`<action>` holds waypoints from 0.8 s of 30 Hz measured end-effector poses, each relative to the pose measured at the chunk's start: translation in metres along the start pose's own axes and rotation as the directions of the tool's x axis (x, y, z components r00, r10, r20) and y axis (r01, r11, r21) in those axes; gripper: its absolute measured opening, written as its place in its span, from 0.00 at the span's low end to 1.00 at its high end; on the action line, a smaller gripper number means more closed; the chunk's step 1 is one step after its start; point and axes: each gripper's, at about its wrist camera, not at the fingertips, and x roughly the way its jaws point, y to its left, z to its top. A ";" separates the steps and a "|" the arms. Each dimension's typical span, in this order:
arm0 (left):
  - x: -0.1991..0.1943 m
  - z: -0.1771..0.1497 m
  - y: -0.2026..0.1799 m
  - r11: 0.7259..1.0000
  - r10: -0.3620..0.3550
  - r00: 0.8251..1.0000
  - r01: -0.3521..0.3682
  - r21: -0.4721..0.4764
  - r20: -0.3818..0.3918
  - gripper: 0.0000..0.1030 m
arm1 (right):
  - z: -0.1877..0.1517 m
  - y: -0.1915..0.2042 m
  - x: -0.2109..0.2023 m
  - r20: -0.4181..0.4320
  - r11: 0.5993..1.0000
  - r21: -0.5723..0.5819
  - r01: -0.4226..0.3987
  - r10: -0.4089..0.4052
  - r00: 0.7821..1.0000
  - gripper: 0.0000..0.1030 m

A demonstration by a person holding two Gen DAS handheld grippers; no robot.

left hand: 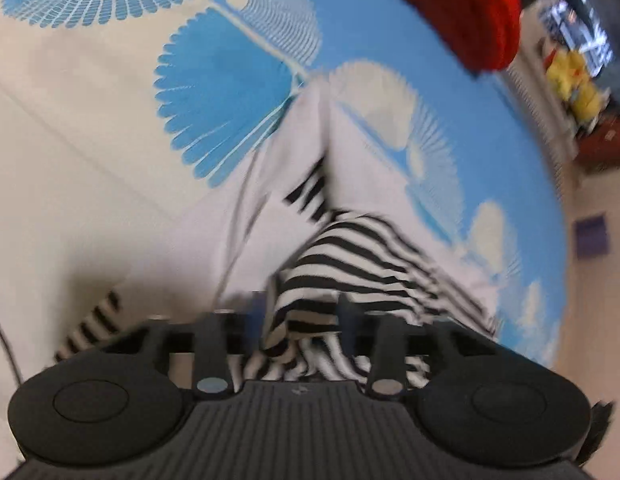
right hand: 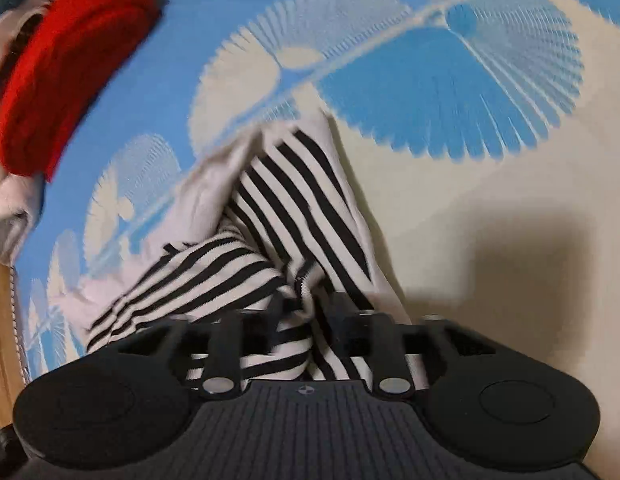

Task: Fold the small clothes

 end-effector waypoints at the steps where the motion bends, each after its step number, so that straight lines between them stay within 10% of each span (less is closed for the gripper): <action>1: 0.000 0.000 0.000 1.000 -0.012 1.000 0.012 -0.012 0.009 0.48 | -0.001 0.002 0.000 0.004 1.000 -0.013 0.003 -0.003 1.000 0.51; 7: 0.009 0.002 0.001 1.000 -0.004 1.000 0.004 -0.017 -0.002 0.44 | -0.016 0.006 0.020 -0.054 0.999 -0.037 0.035 -0.037 0.998 0.51; 10: 0.012 -0.001 -0.005 1.000 0.001 1.000 -0.001 0.029 -0.003 0.02 | -0.016 0.011 0.019 -0.035 0.998 -0.063 0.024 -0.026 0.999 0.17; 11: 0.006 -0.002 -0.006 0.999 -0.022 1.000 0.022 0.046 0.017 0.02 | -0.015 0.014 0.014 -0.013 0.998 -0.064 -0.007 0.006 1.000 0.03; 15: -0.046 0.002 -0.013 0.979 -0.167 0.968 0.141 0.145 0.189 0.02 | 0.001 0.015 -0.030 0.191 0.986 -0.043 -0.160 0.165 0.968 0.03; 20: -0.003 -0.001 0.015 0.991 0.093 0.995 -0.090 0.101 -0.029 0.02 | 0.013 -0.017 -0.013 0.082 0.995 0.096 -0.035 0.027 0.996 0.03; 24: 0.001 -0.003 0.001 0.982 0.120 0.992 -0.113 0.148 -0.037 0.10 | 0.008 -0.016 0.002 0.045 0.992 0.113 0.063 -0.068 0.997 0.16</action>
